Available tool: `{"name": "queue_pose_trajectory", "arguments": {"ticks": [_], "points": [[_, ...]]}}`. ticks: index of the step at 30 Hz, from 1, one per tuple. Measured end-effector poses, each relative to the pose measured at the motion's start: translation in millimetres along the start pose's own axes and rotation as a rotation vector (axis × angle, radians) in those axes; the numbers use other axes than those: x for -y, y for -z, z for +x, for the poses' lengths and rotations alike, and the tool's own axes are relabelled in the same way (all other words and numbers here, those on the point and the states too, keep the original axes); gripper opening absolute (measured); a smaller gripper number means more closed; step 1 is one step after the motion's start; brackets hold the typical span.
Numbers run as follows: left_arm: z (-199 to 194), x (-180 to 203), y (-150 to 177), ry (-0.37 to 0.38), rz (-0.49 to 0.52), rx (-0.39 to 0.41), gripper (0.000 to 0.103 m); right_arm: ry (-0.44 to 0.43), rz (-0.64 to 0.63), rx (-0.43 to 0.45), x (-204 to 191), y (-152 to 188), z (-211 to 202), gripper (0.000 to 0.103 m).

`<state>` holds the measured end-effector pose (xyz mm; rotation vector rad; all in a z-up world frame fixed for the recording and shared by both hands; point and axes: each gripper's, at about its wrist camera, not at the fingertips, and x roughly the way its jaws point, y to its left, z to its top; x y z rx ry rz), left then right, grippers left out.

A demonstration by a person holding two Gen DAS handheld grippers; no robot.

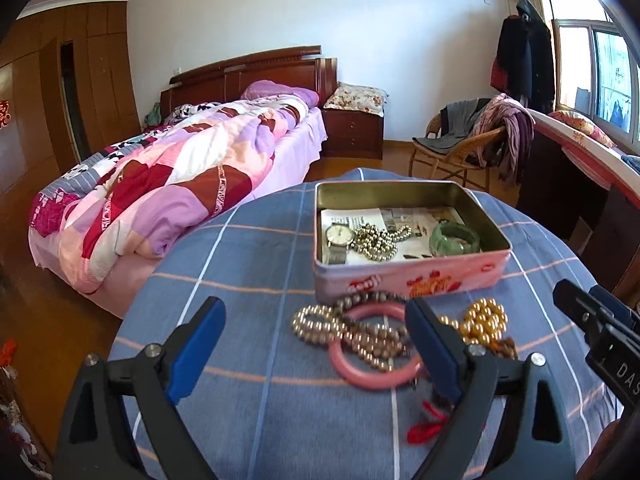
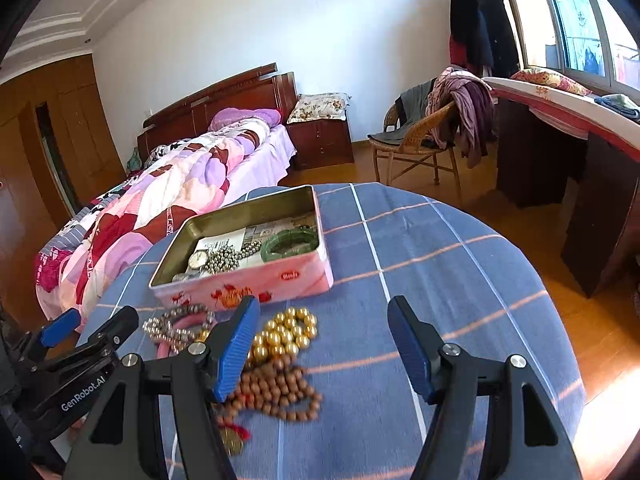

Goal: Organize jewelry
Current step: 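Withdraw both tools from the tin back toward the jewelry pile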

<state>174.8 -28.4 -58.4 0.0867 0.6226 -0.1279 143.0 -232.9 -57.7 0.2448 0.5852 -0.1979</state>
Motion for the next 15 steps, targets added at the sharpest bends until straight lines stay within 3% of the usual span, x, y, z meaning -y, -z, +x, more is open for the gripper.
{"name": "queue_pose_trajectory", "arguments": {"ticks": [5,15], "points": [[-18,-3,15,-0.013,0.011,0.020,0.093,-0.007,-0.016,-0.003,1,12,-20,0.067],[-31,-19,45,0.028,-0.024,-0.049,0.093,-0.015,-0.038,-0.061,9,36,-35,0.067]]}}
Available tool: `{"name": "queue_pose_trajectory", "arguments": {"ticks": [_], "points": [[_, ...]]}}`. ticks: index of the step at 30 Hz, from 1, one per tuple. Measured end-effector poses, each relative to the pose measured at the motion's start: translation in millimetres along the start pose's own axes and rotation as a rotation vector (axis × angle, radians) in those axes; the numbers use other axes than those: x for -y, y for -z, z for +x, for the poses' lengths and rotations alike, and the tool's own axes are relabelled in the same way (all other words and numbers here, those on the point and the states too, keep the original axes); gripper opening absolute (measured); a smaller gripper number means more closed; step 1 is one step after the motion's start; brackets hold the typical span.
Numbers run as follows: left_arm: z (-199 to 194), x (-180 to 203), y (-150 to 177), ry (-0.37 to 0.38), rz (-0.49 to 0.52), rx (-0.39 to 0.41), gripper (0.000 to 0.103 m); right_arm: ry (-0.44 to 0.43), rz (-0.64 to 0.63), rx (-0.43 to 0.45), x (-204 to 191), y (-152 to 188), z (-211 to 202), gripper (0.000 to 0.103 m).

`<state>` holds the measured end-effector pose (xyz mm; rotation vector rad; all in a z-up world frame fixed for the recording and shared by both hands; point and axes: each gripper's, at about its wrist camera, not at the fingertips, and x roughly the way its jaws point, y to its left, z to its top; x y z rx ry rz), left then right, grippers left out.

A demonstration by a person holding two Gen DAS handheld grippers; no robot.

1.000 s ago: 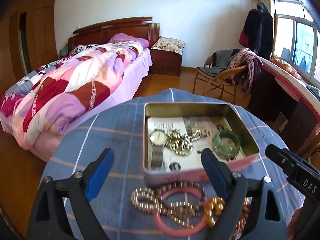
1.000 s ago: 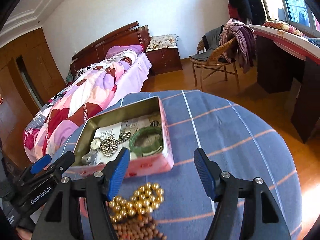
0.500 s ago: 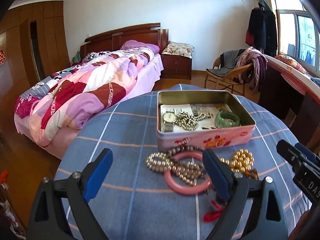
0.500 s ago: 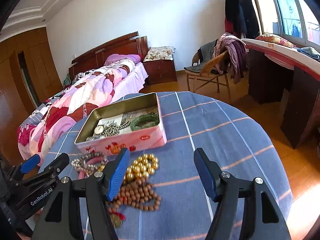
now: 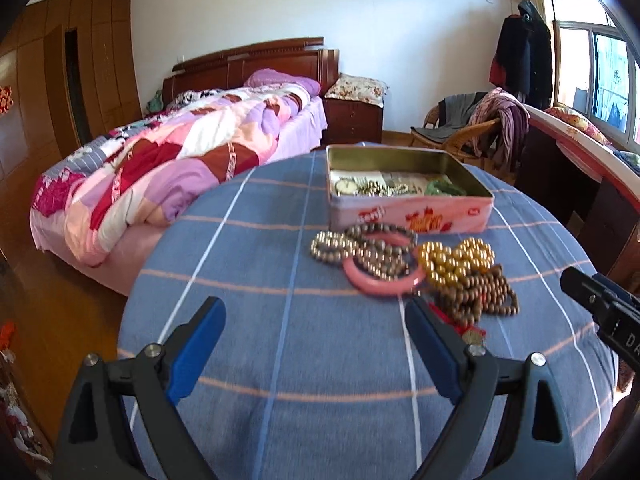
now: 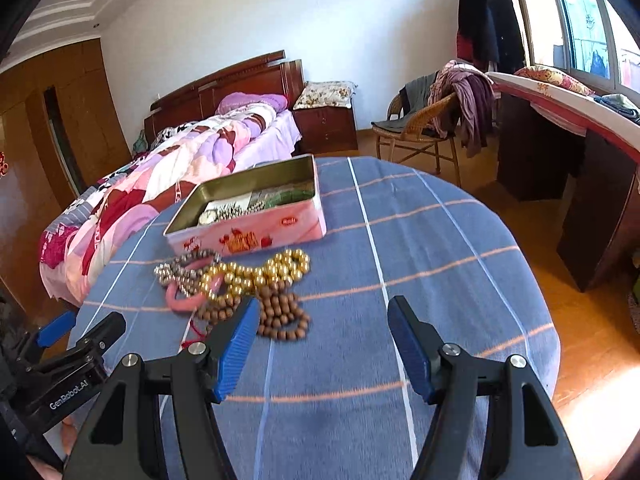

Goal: Organize jewelry
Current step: 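Withdraw both tools from the tin back toward the jewelry pile, then grasp the brown wooden prayer beads with the right tool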

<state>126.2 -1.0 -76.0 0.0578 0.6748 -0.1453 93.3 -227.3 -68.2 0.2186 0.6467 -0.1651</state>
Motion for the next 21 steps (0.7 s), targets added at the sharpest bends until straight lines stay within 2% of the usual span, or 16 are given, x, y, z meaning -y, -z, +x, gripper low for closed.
{"name": "queue_pose_trajectory", "arguments": {"ticks": [7,14,20,21], "points": [[2,-6,13,-0.006,-0.013,-0.033,0.093,-0.059,-0.006,-0.057,-7,6,8,0.067],[1,-15,11,0.015,-0.043,-0.046,0.093,-0.138,-0.010,-0.136,-26,-11,43,0.067],[-3,-24,7,0.005,-0.057,-0.035,0.093,-0.107,-0.042,-0.231,-46,-18,84,0.067],[-3,-26,7,0.002,-0.061,-0.035,0.093,-0.105,-0.043,-0.248,-47,-16,88,0.063]]}}
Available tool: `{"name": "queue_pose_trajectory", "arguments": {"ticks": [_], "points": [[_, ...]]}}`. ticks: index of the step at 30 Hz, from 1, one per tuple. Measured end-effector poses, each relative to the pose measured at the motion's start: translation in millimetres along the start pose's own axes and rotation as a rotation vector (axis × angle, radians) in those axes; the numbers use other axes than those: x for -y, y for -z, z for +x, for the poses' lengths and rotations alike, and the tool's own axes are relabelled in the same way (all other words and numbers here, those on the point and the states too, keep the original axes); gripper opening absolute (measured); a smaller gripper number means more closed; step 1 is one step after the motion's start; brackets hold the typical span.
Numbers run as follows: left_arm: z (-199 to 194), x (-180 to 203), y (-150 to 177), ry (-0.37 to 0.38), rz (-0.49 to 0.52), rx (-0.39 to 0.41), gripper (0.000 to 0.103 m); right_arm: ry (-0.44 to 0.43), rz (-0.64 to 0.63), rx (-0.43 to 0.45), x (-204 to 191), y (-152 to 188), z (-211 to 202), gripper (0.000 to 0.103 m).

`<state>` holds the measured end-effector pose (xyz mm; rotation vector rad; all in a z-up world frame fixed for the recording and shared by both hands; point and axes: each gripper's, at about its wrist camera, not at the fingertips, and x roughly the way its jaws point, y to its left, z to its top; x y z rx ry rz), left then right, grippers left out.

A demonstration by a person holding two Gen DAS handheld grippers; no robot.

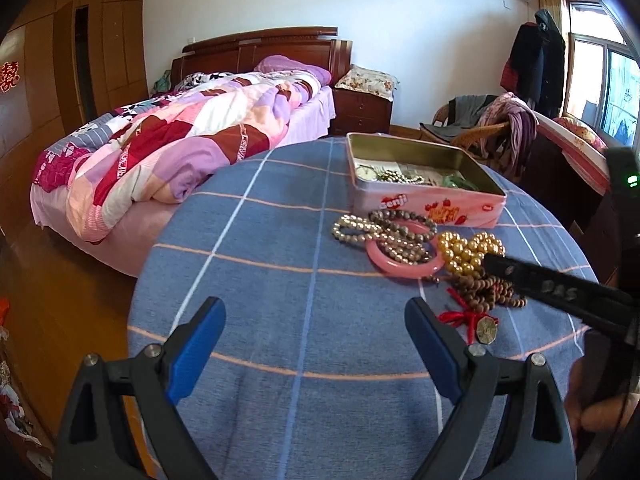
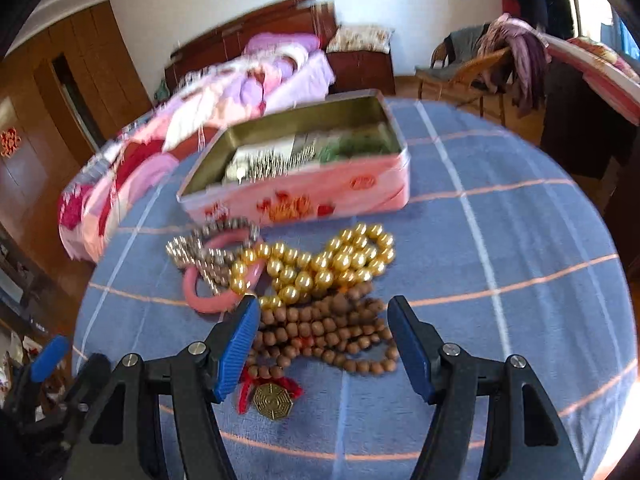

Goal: Organize jewelry
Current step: 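Grasp the brown wooden prayer beads with the right tool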

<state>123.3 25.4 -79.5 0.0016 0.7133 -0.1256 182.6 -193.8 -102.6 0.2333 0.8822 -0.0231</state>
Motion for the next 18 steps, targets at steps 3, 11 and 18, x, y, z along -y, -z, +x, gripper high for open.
{"name": "queue_pose_trajectory", "arguments": {"ticks": [3,11,18], "points": [[1,-5,-1,-0.008,-0.006,-0.002,0.093,-0.015,-0.021,0.015,-3,4,-4,0.009],[7,-6,-2,-0.001,-0.022,-0.019,0.093,-0.090,-0.013,0.080,10,11,-41,0.000],[11,-3,-3,0.011,-0.028,-0.034,0.093,-0.097,-0.005,0.041,15,3,-33,0.003]]}}
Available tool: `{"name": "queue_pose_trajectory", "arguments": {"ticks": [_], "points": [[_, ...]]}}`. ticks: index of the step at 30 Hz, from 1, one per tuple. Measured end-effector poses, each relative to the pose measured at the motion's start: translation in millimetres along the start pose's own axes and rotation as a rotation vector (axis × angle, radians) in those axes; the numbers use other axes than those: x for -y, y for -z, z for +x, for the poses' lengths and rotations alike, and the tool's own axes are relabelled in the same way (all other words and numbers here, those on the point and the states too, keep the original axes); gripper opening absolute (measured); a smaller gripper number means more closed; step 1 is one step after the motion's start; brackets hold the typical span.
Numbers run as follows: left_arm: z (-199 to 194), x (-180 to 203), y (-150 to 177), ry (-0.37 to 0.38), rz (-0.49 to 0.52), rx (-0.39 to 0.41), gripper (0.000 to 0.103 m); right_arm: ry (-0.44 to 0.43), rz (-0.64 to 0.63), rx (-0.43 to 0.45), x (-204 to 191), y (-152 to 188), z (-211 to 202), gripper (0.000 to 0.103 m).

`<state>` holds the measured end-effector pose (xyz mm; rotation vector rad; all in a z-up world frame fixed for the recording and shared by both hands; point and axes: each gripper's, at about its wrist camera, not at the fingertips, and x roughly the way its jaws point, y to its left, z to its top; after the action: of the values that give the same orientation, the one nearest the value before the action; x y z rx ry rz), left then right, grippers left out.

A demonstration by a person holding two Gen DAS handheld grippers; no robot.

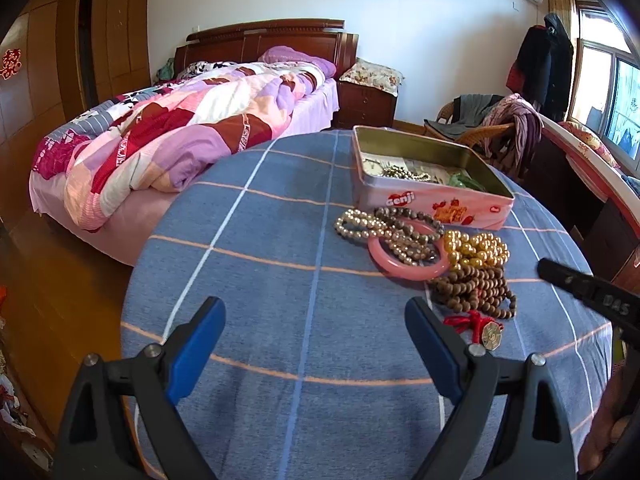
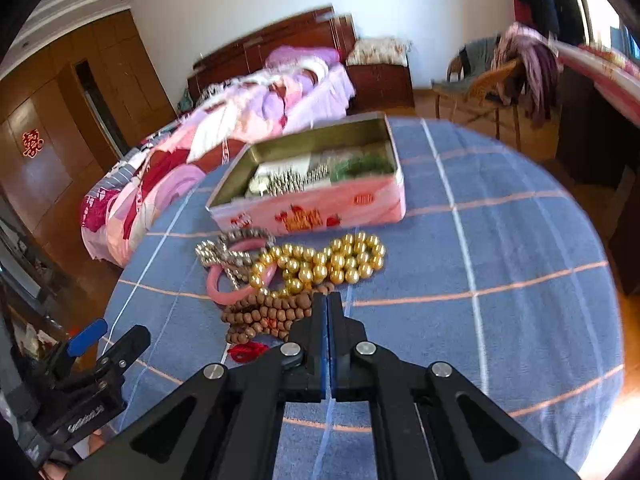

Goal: Organize jewelry
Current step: 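Grasp the brown wooden prayer beads with the right tool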

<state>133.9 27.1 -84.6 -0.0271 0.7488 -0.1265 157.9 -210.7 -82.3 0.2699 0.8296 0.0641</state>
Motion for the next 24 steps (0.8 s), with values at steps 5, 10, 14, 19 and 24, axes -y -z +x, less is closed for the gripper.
{"name": "queue_pose_trajectory", "arguments": {"ticks": [5,10,14,19,24], "points": [[-1,0,0,-0.008,0.010,0.002,0.093,-0.050,0.075,-0.102,7,-2,39,0.057],[2,-7,-2,-0.019,-0.011,-0.004,0.093,-0.034,0.055,-0.071,-3,-7,50,0.058],[6,-9,-1,-0.017,-0.024,-0.015,0.093,-0.041,-0.015,-0.090,-17,-11,57,0.044],[8,-10,0,-0.018,-0.018,-0.021,0.093,-0.098,0.021,-0.101,-14,-1,46,0.015],[11,-11,-1,-0.006,-0.027,-0.026,0.093,-0.151,0.063,-0.005,-2,2,5,0.015]]}}
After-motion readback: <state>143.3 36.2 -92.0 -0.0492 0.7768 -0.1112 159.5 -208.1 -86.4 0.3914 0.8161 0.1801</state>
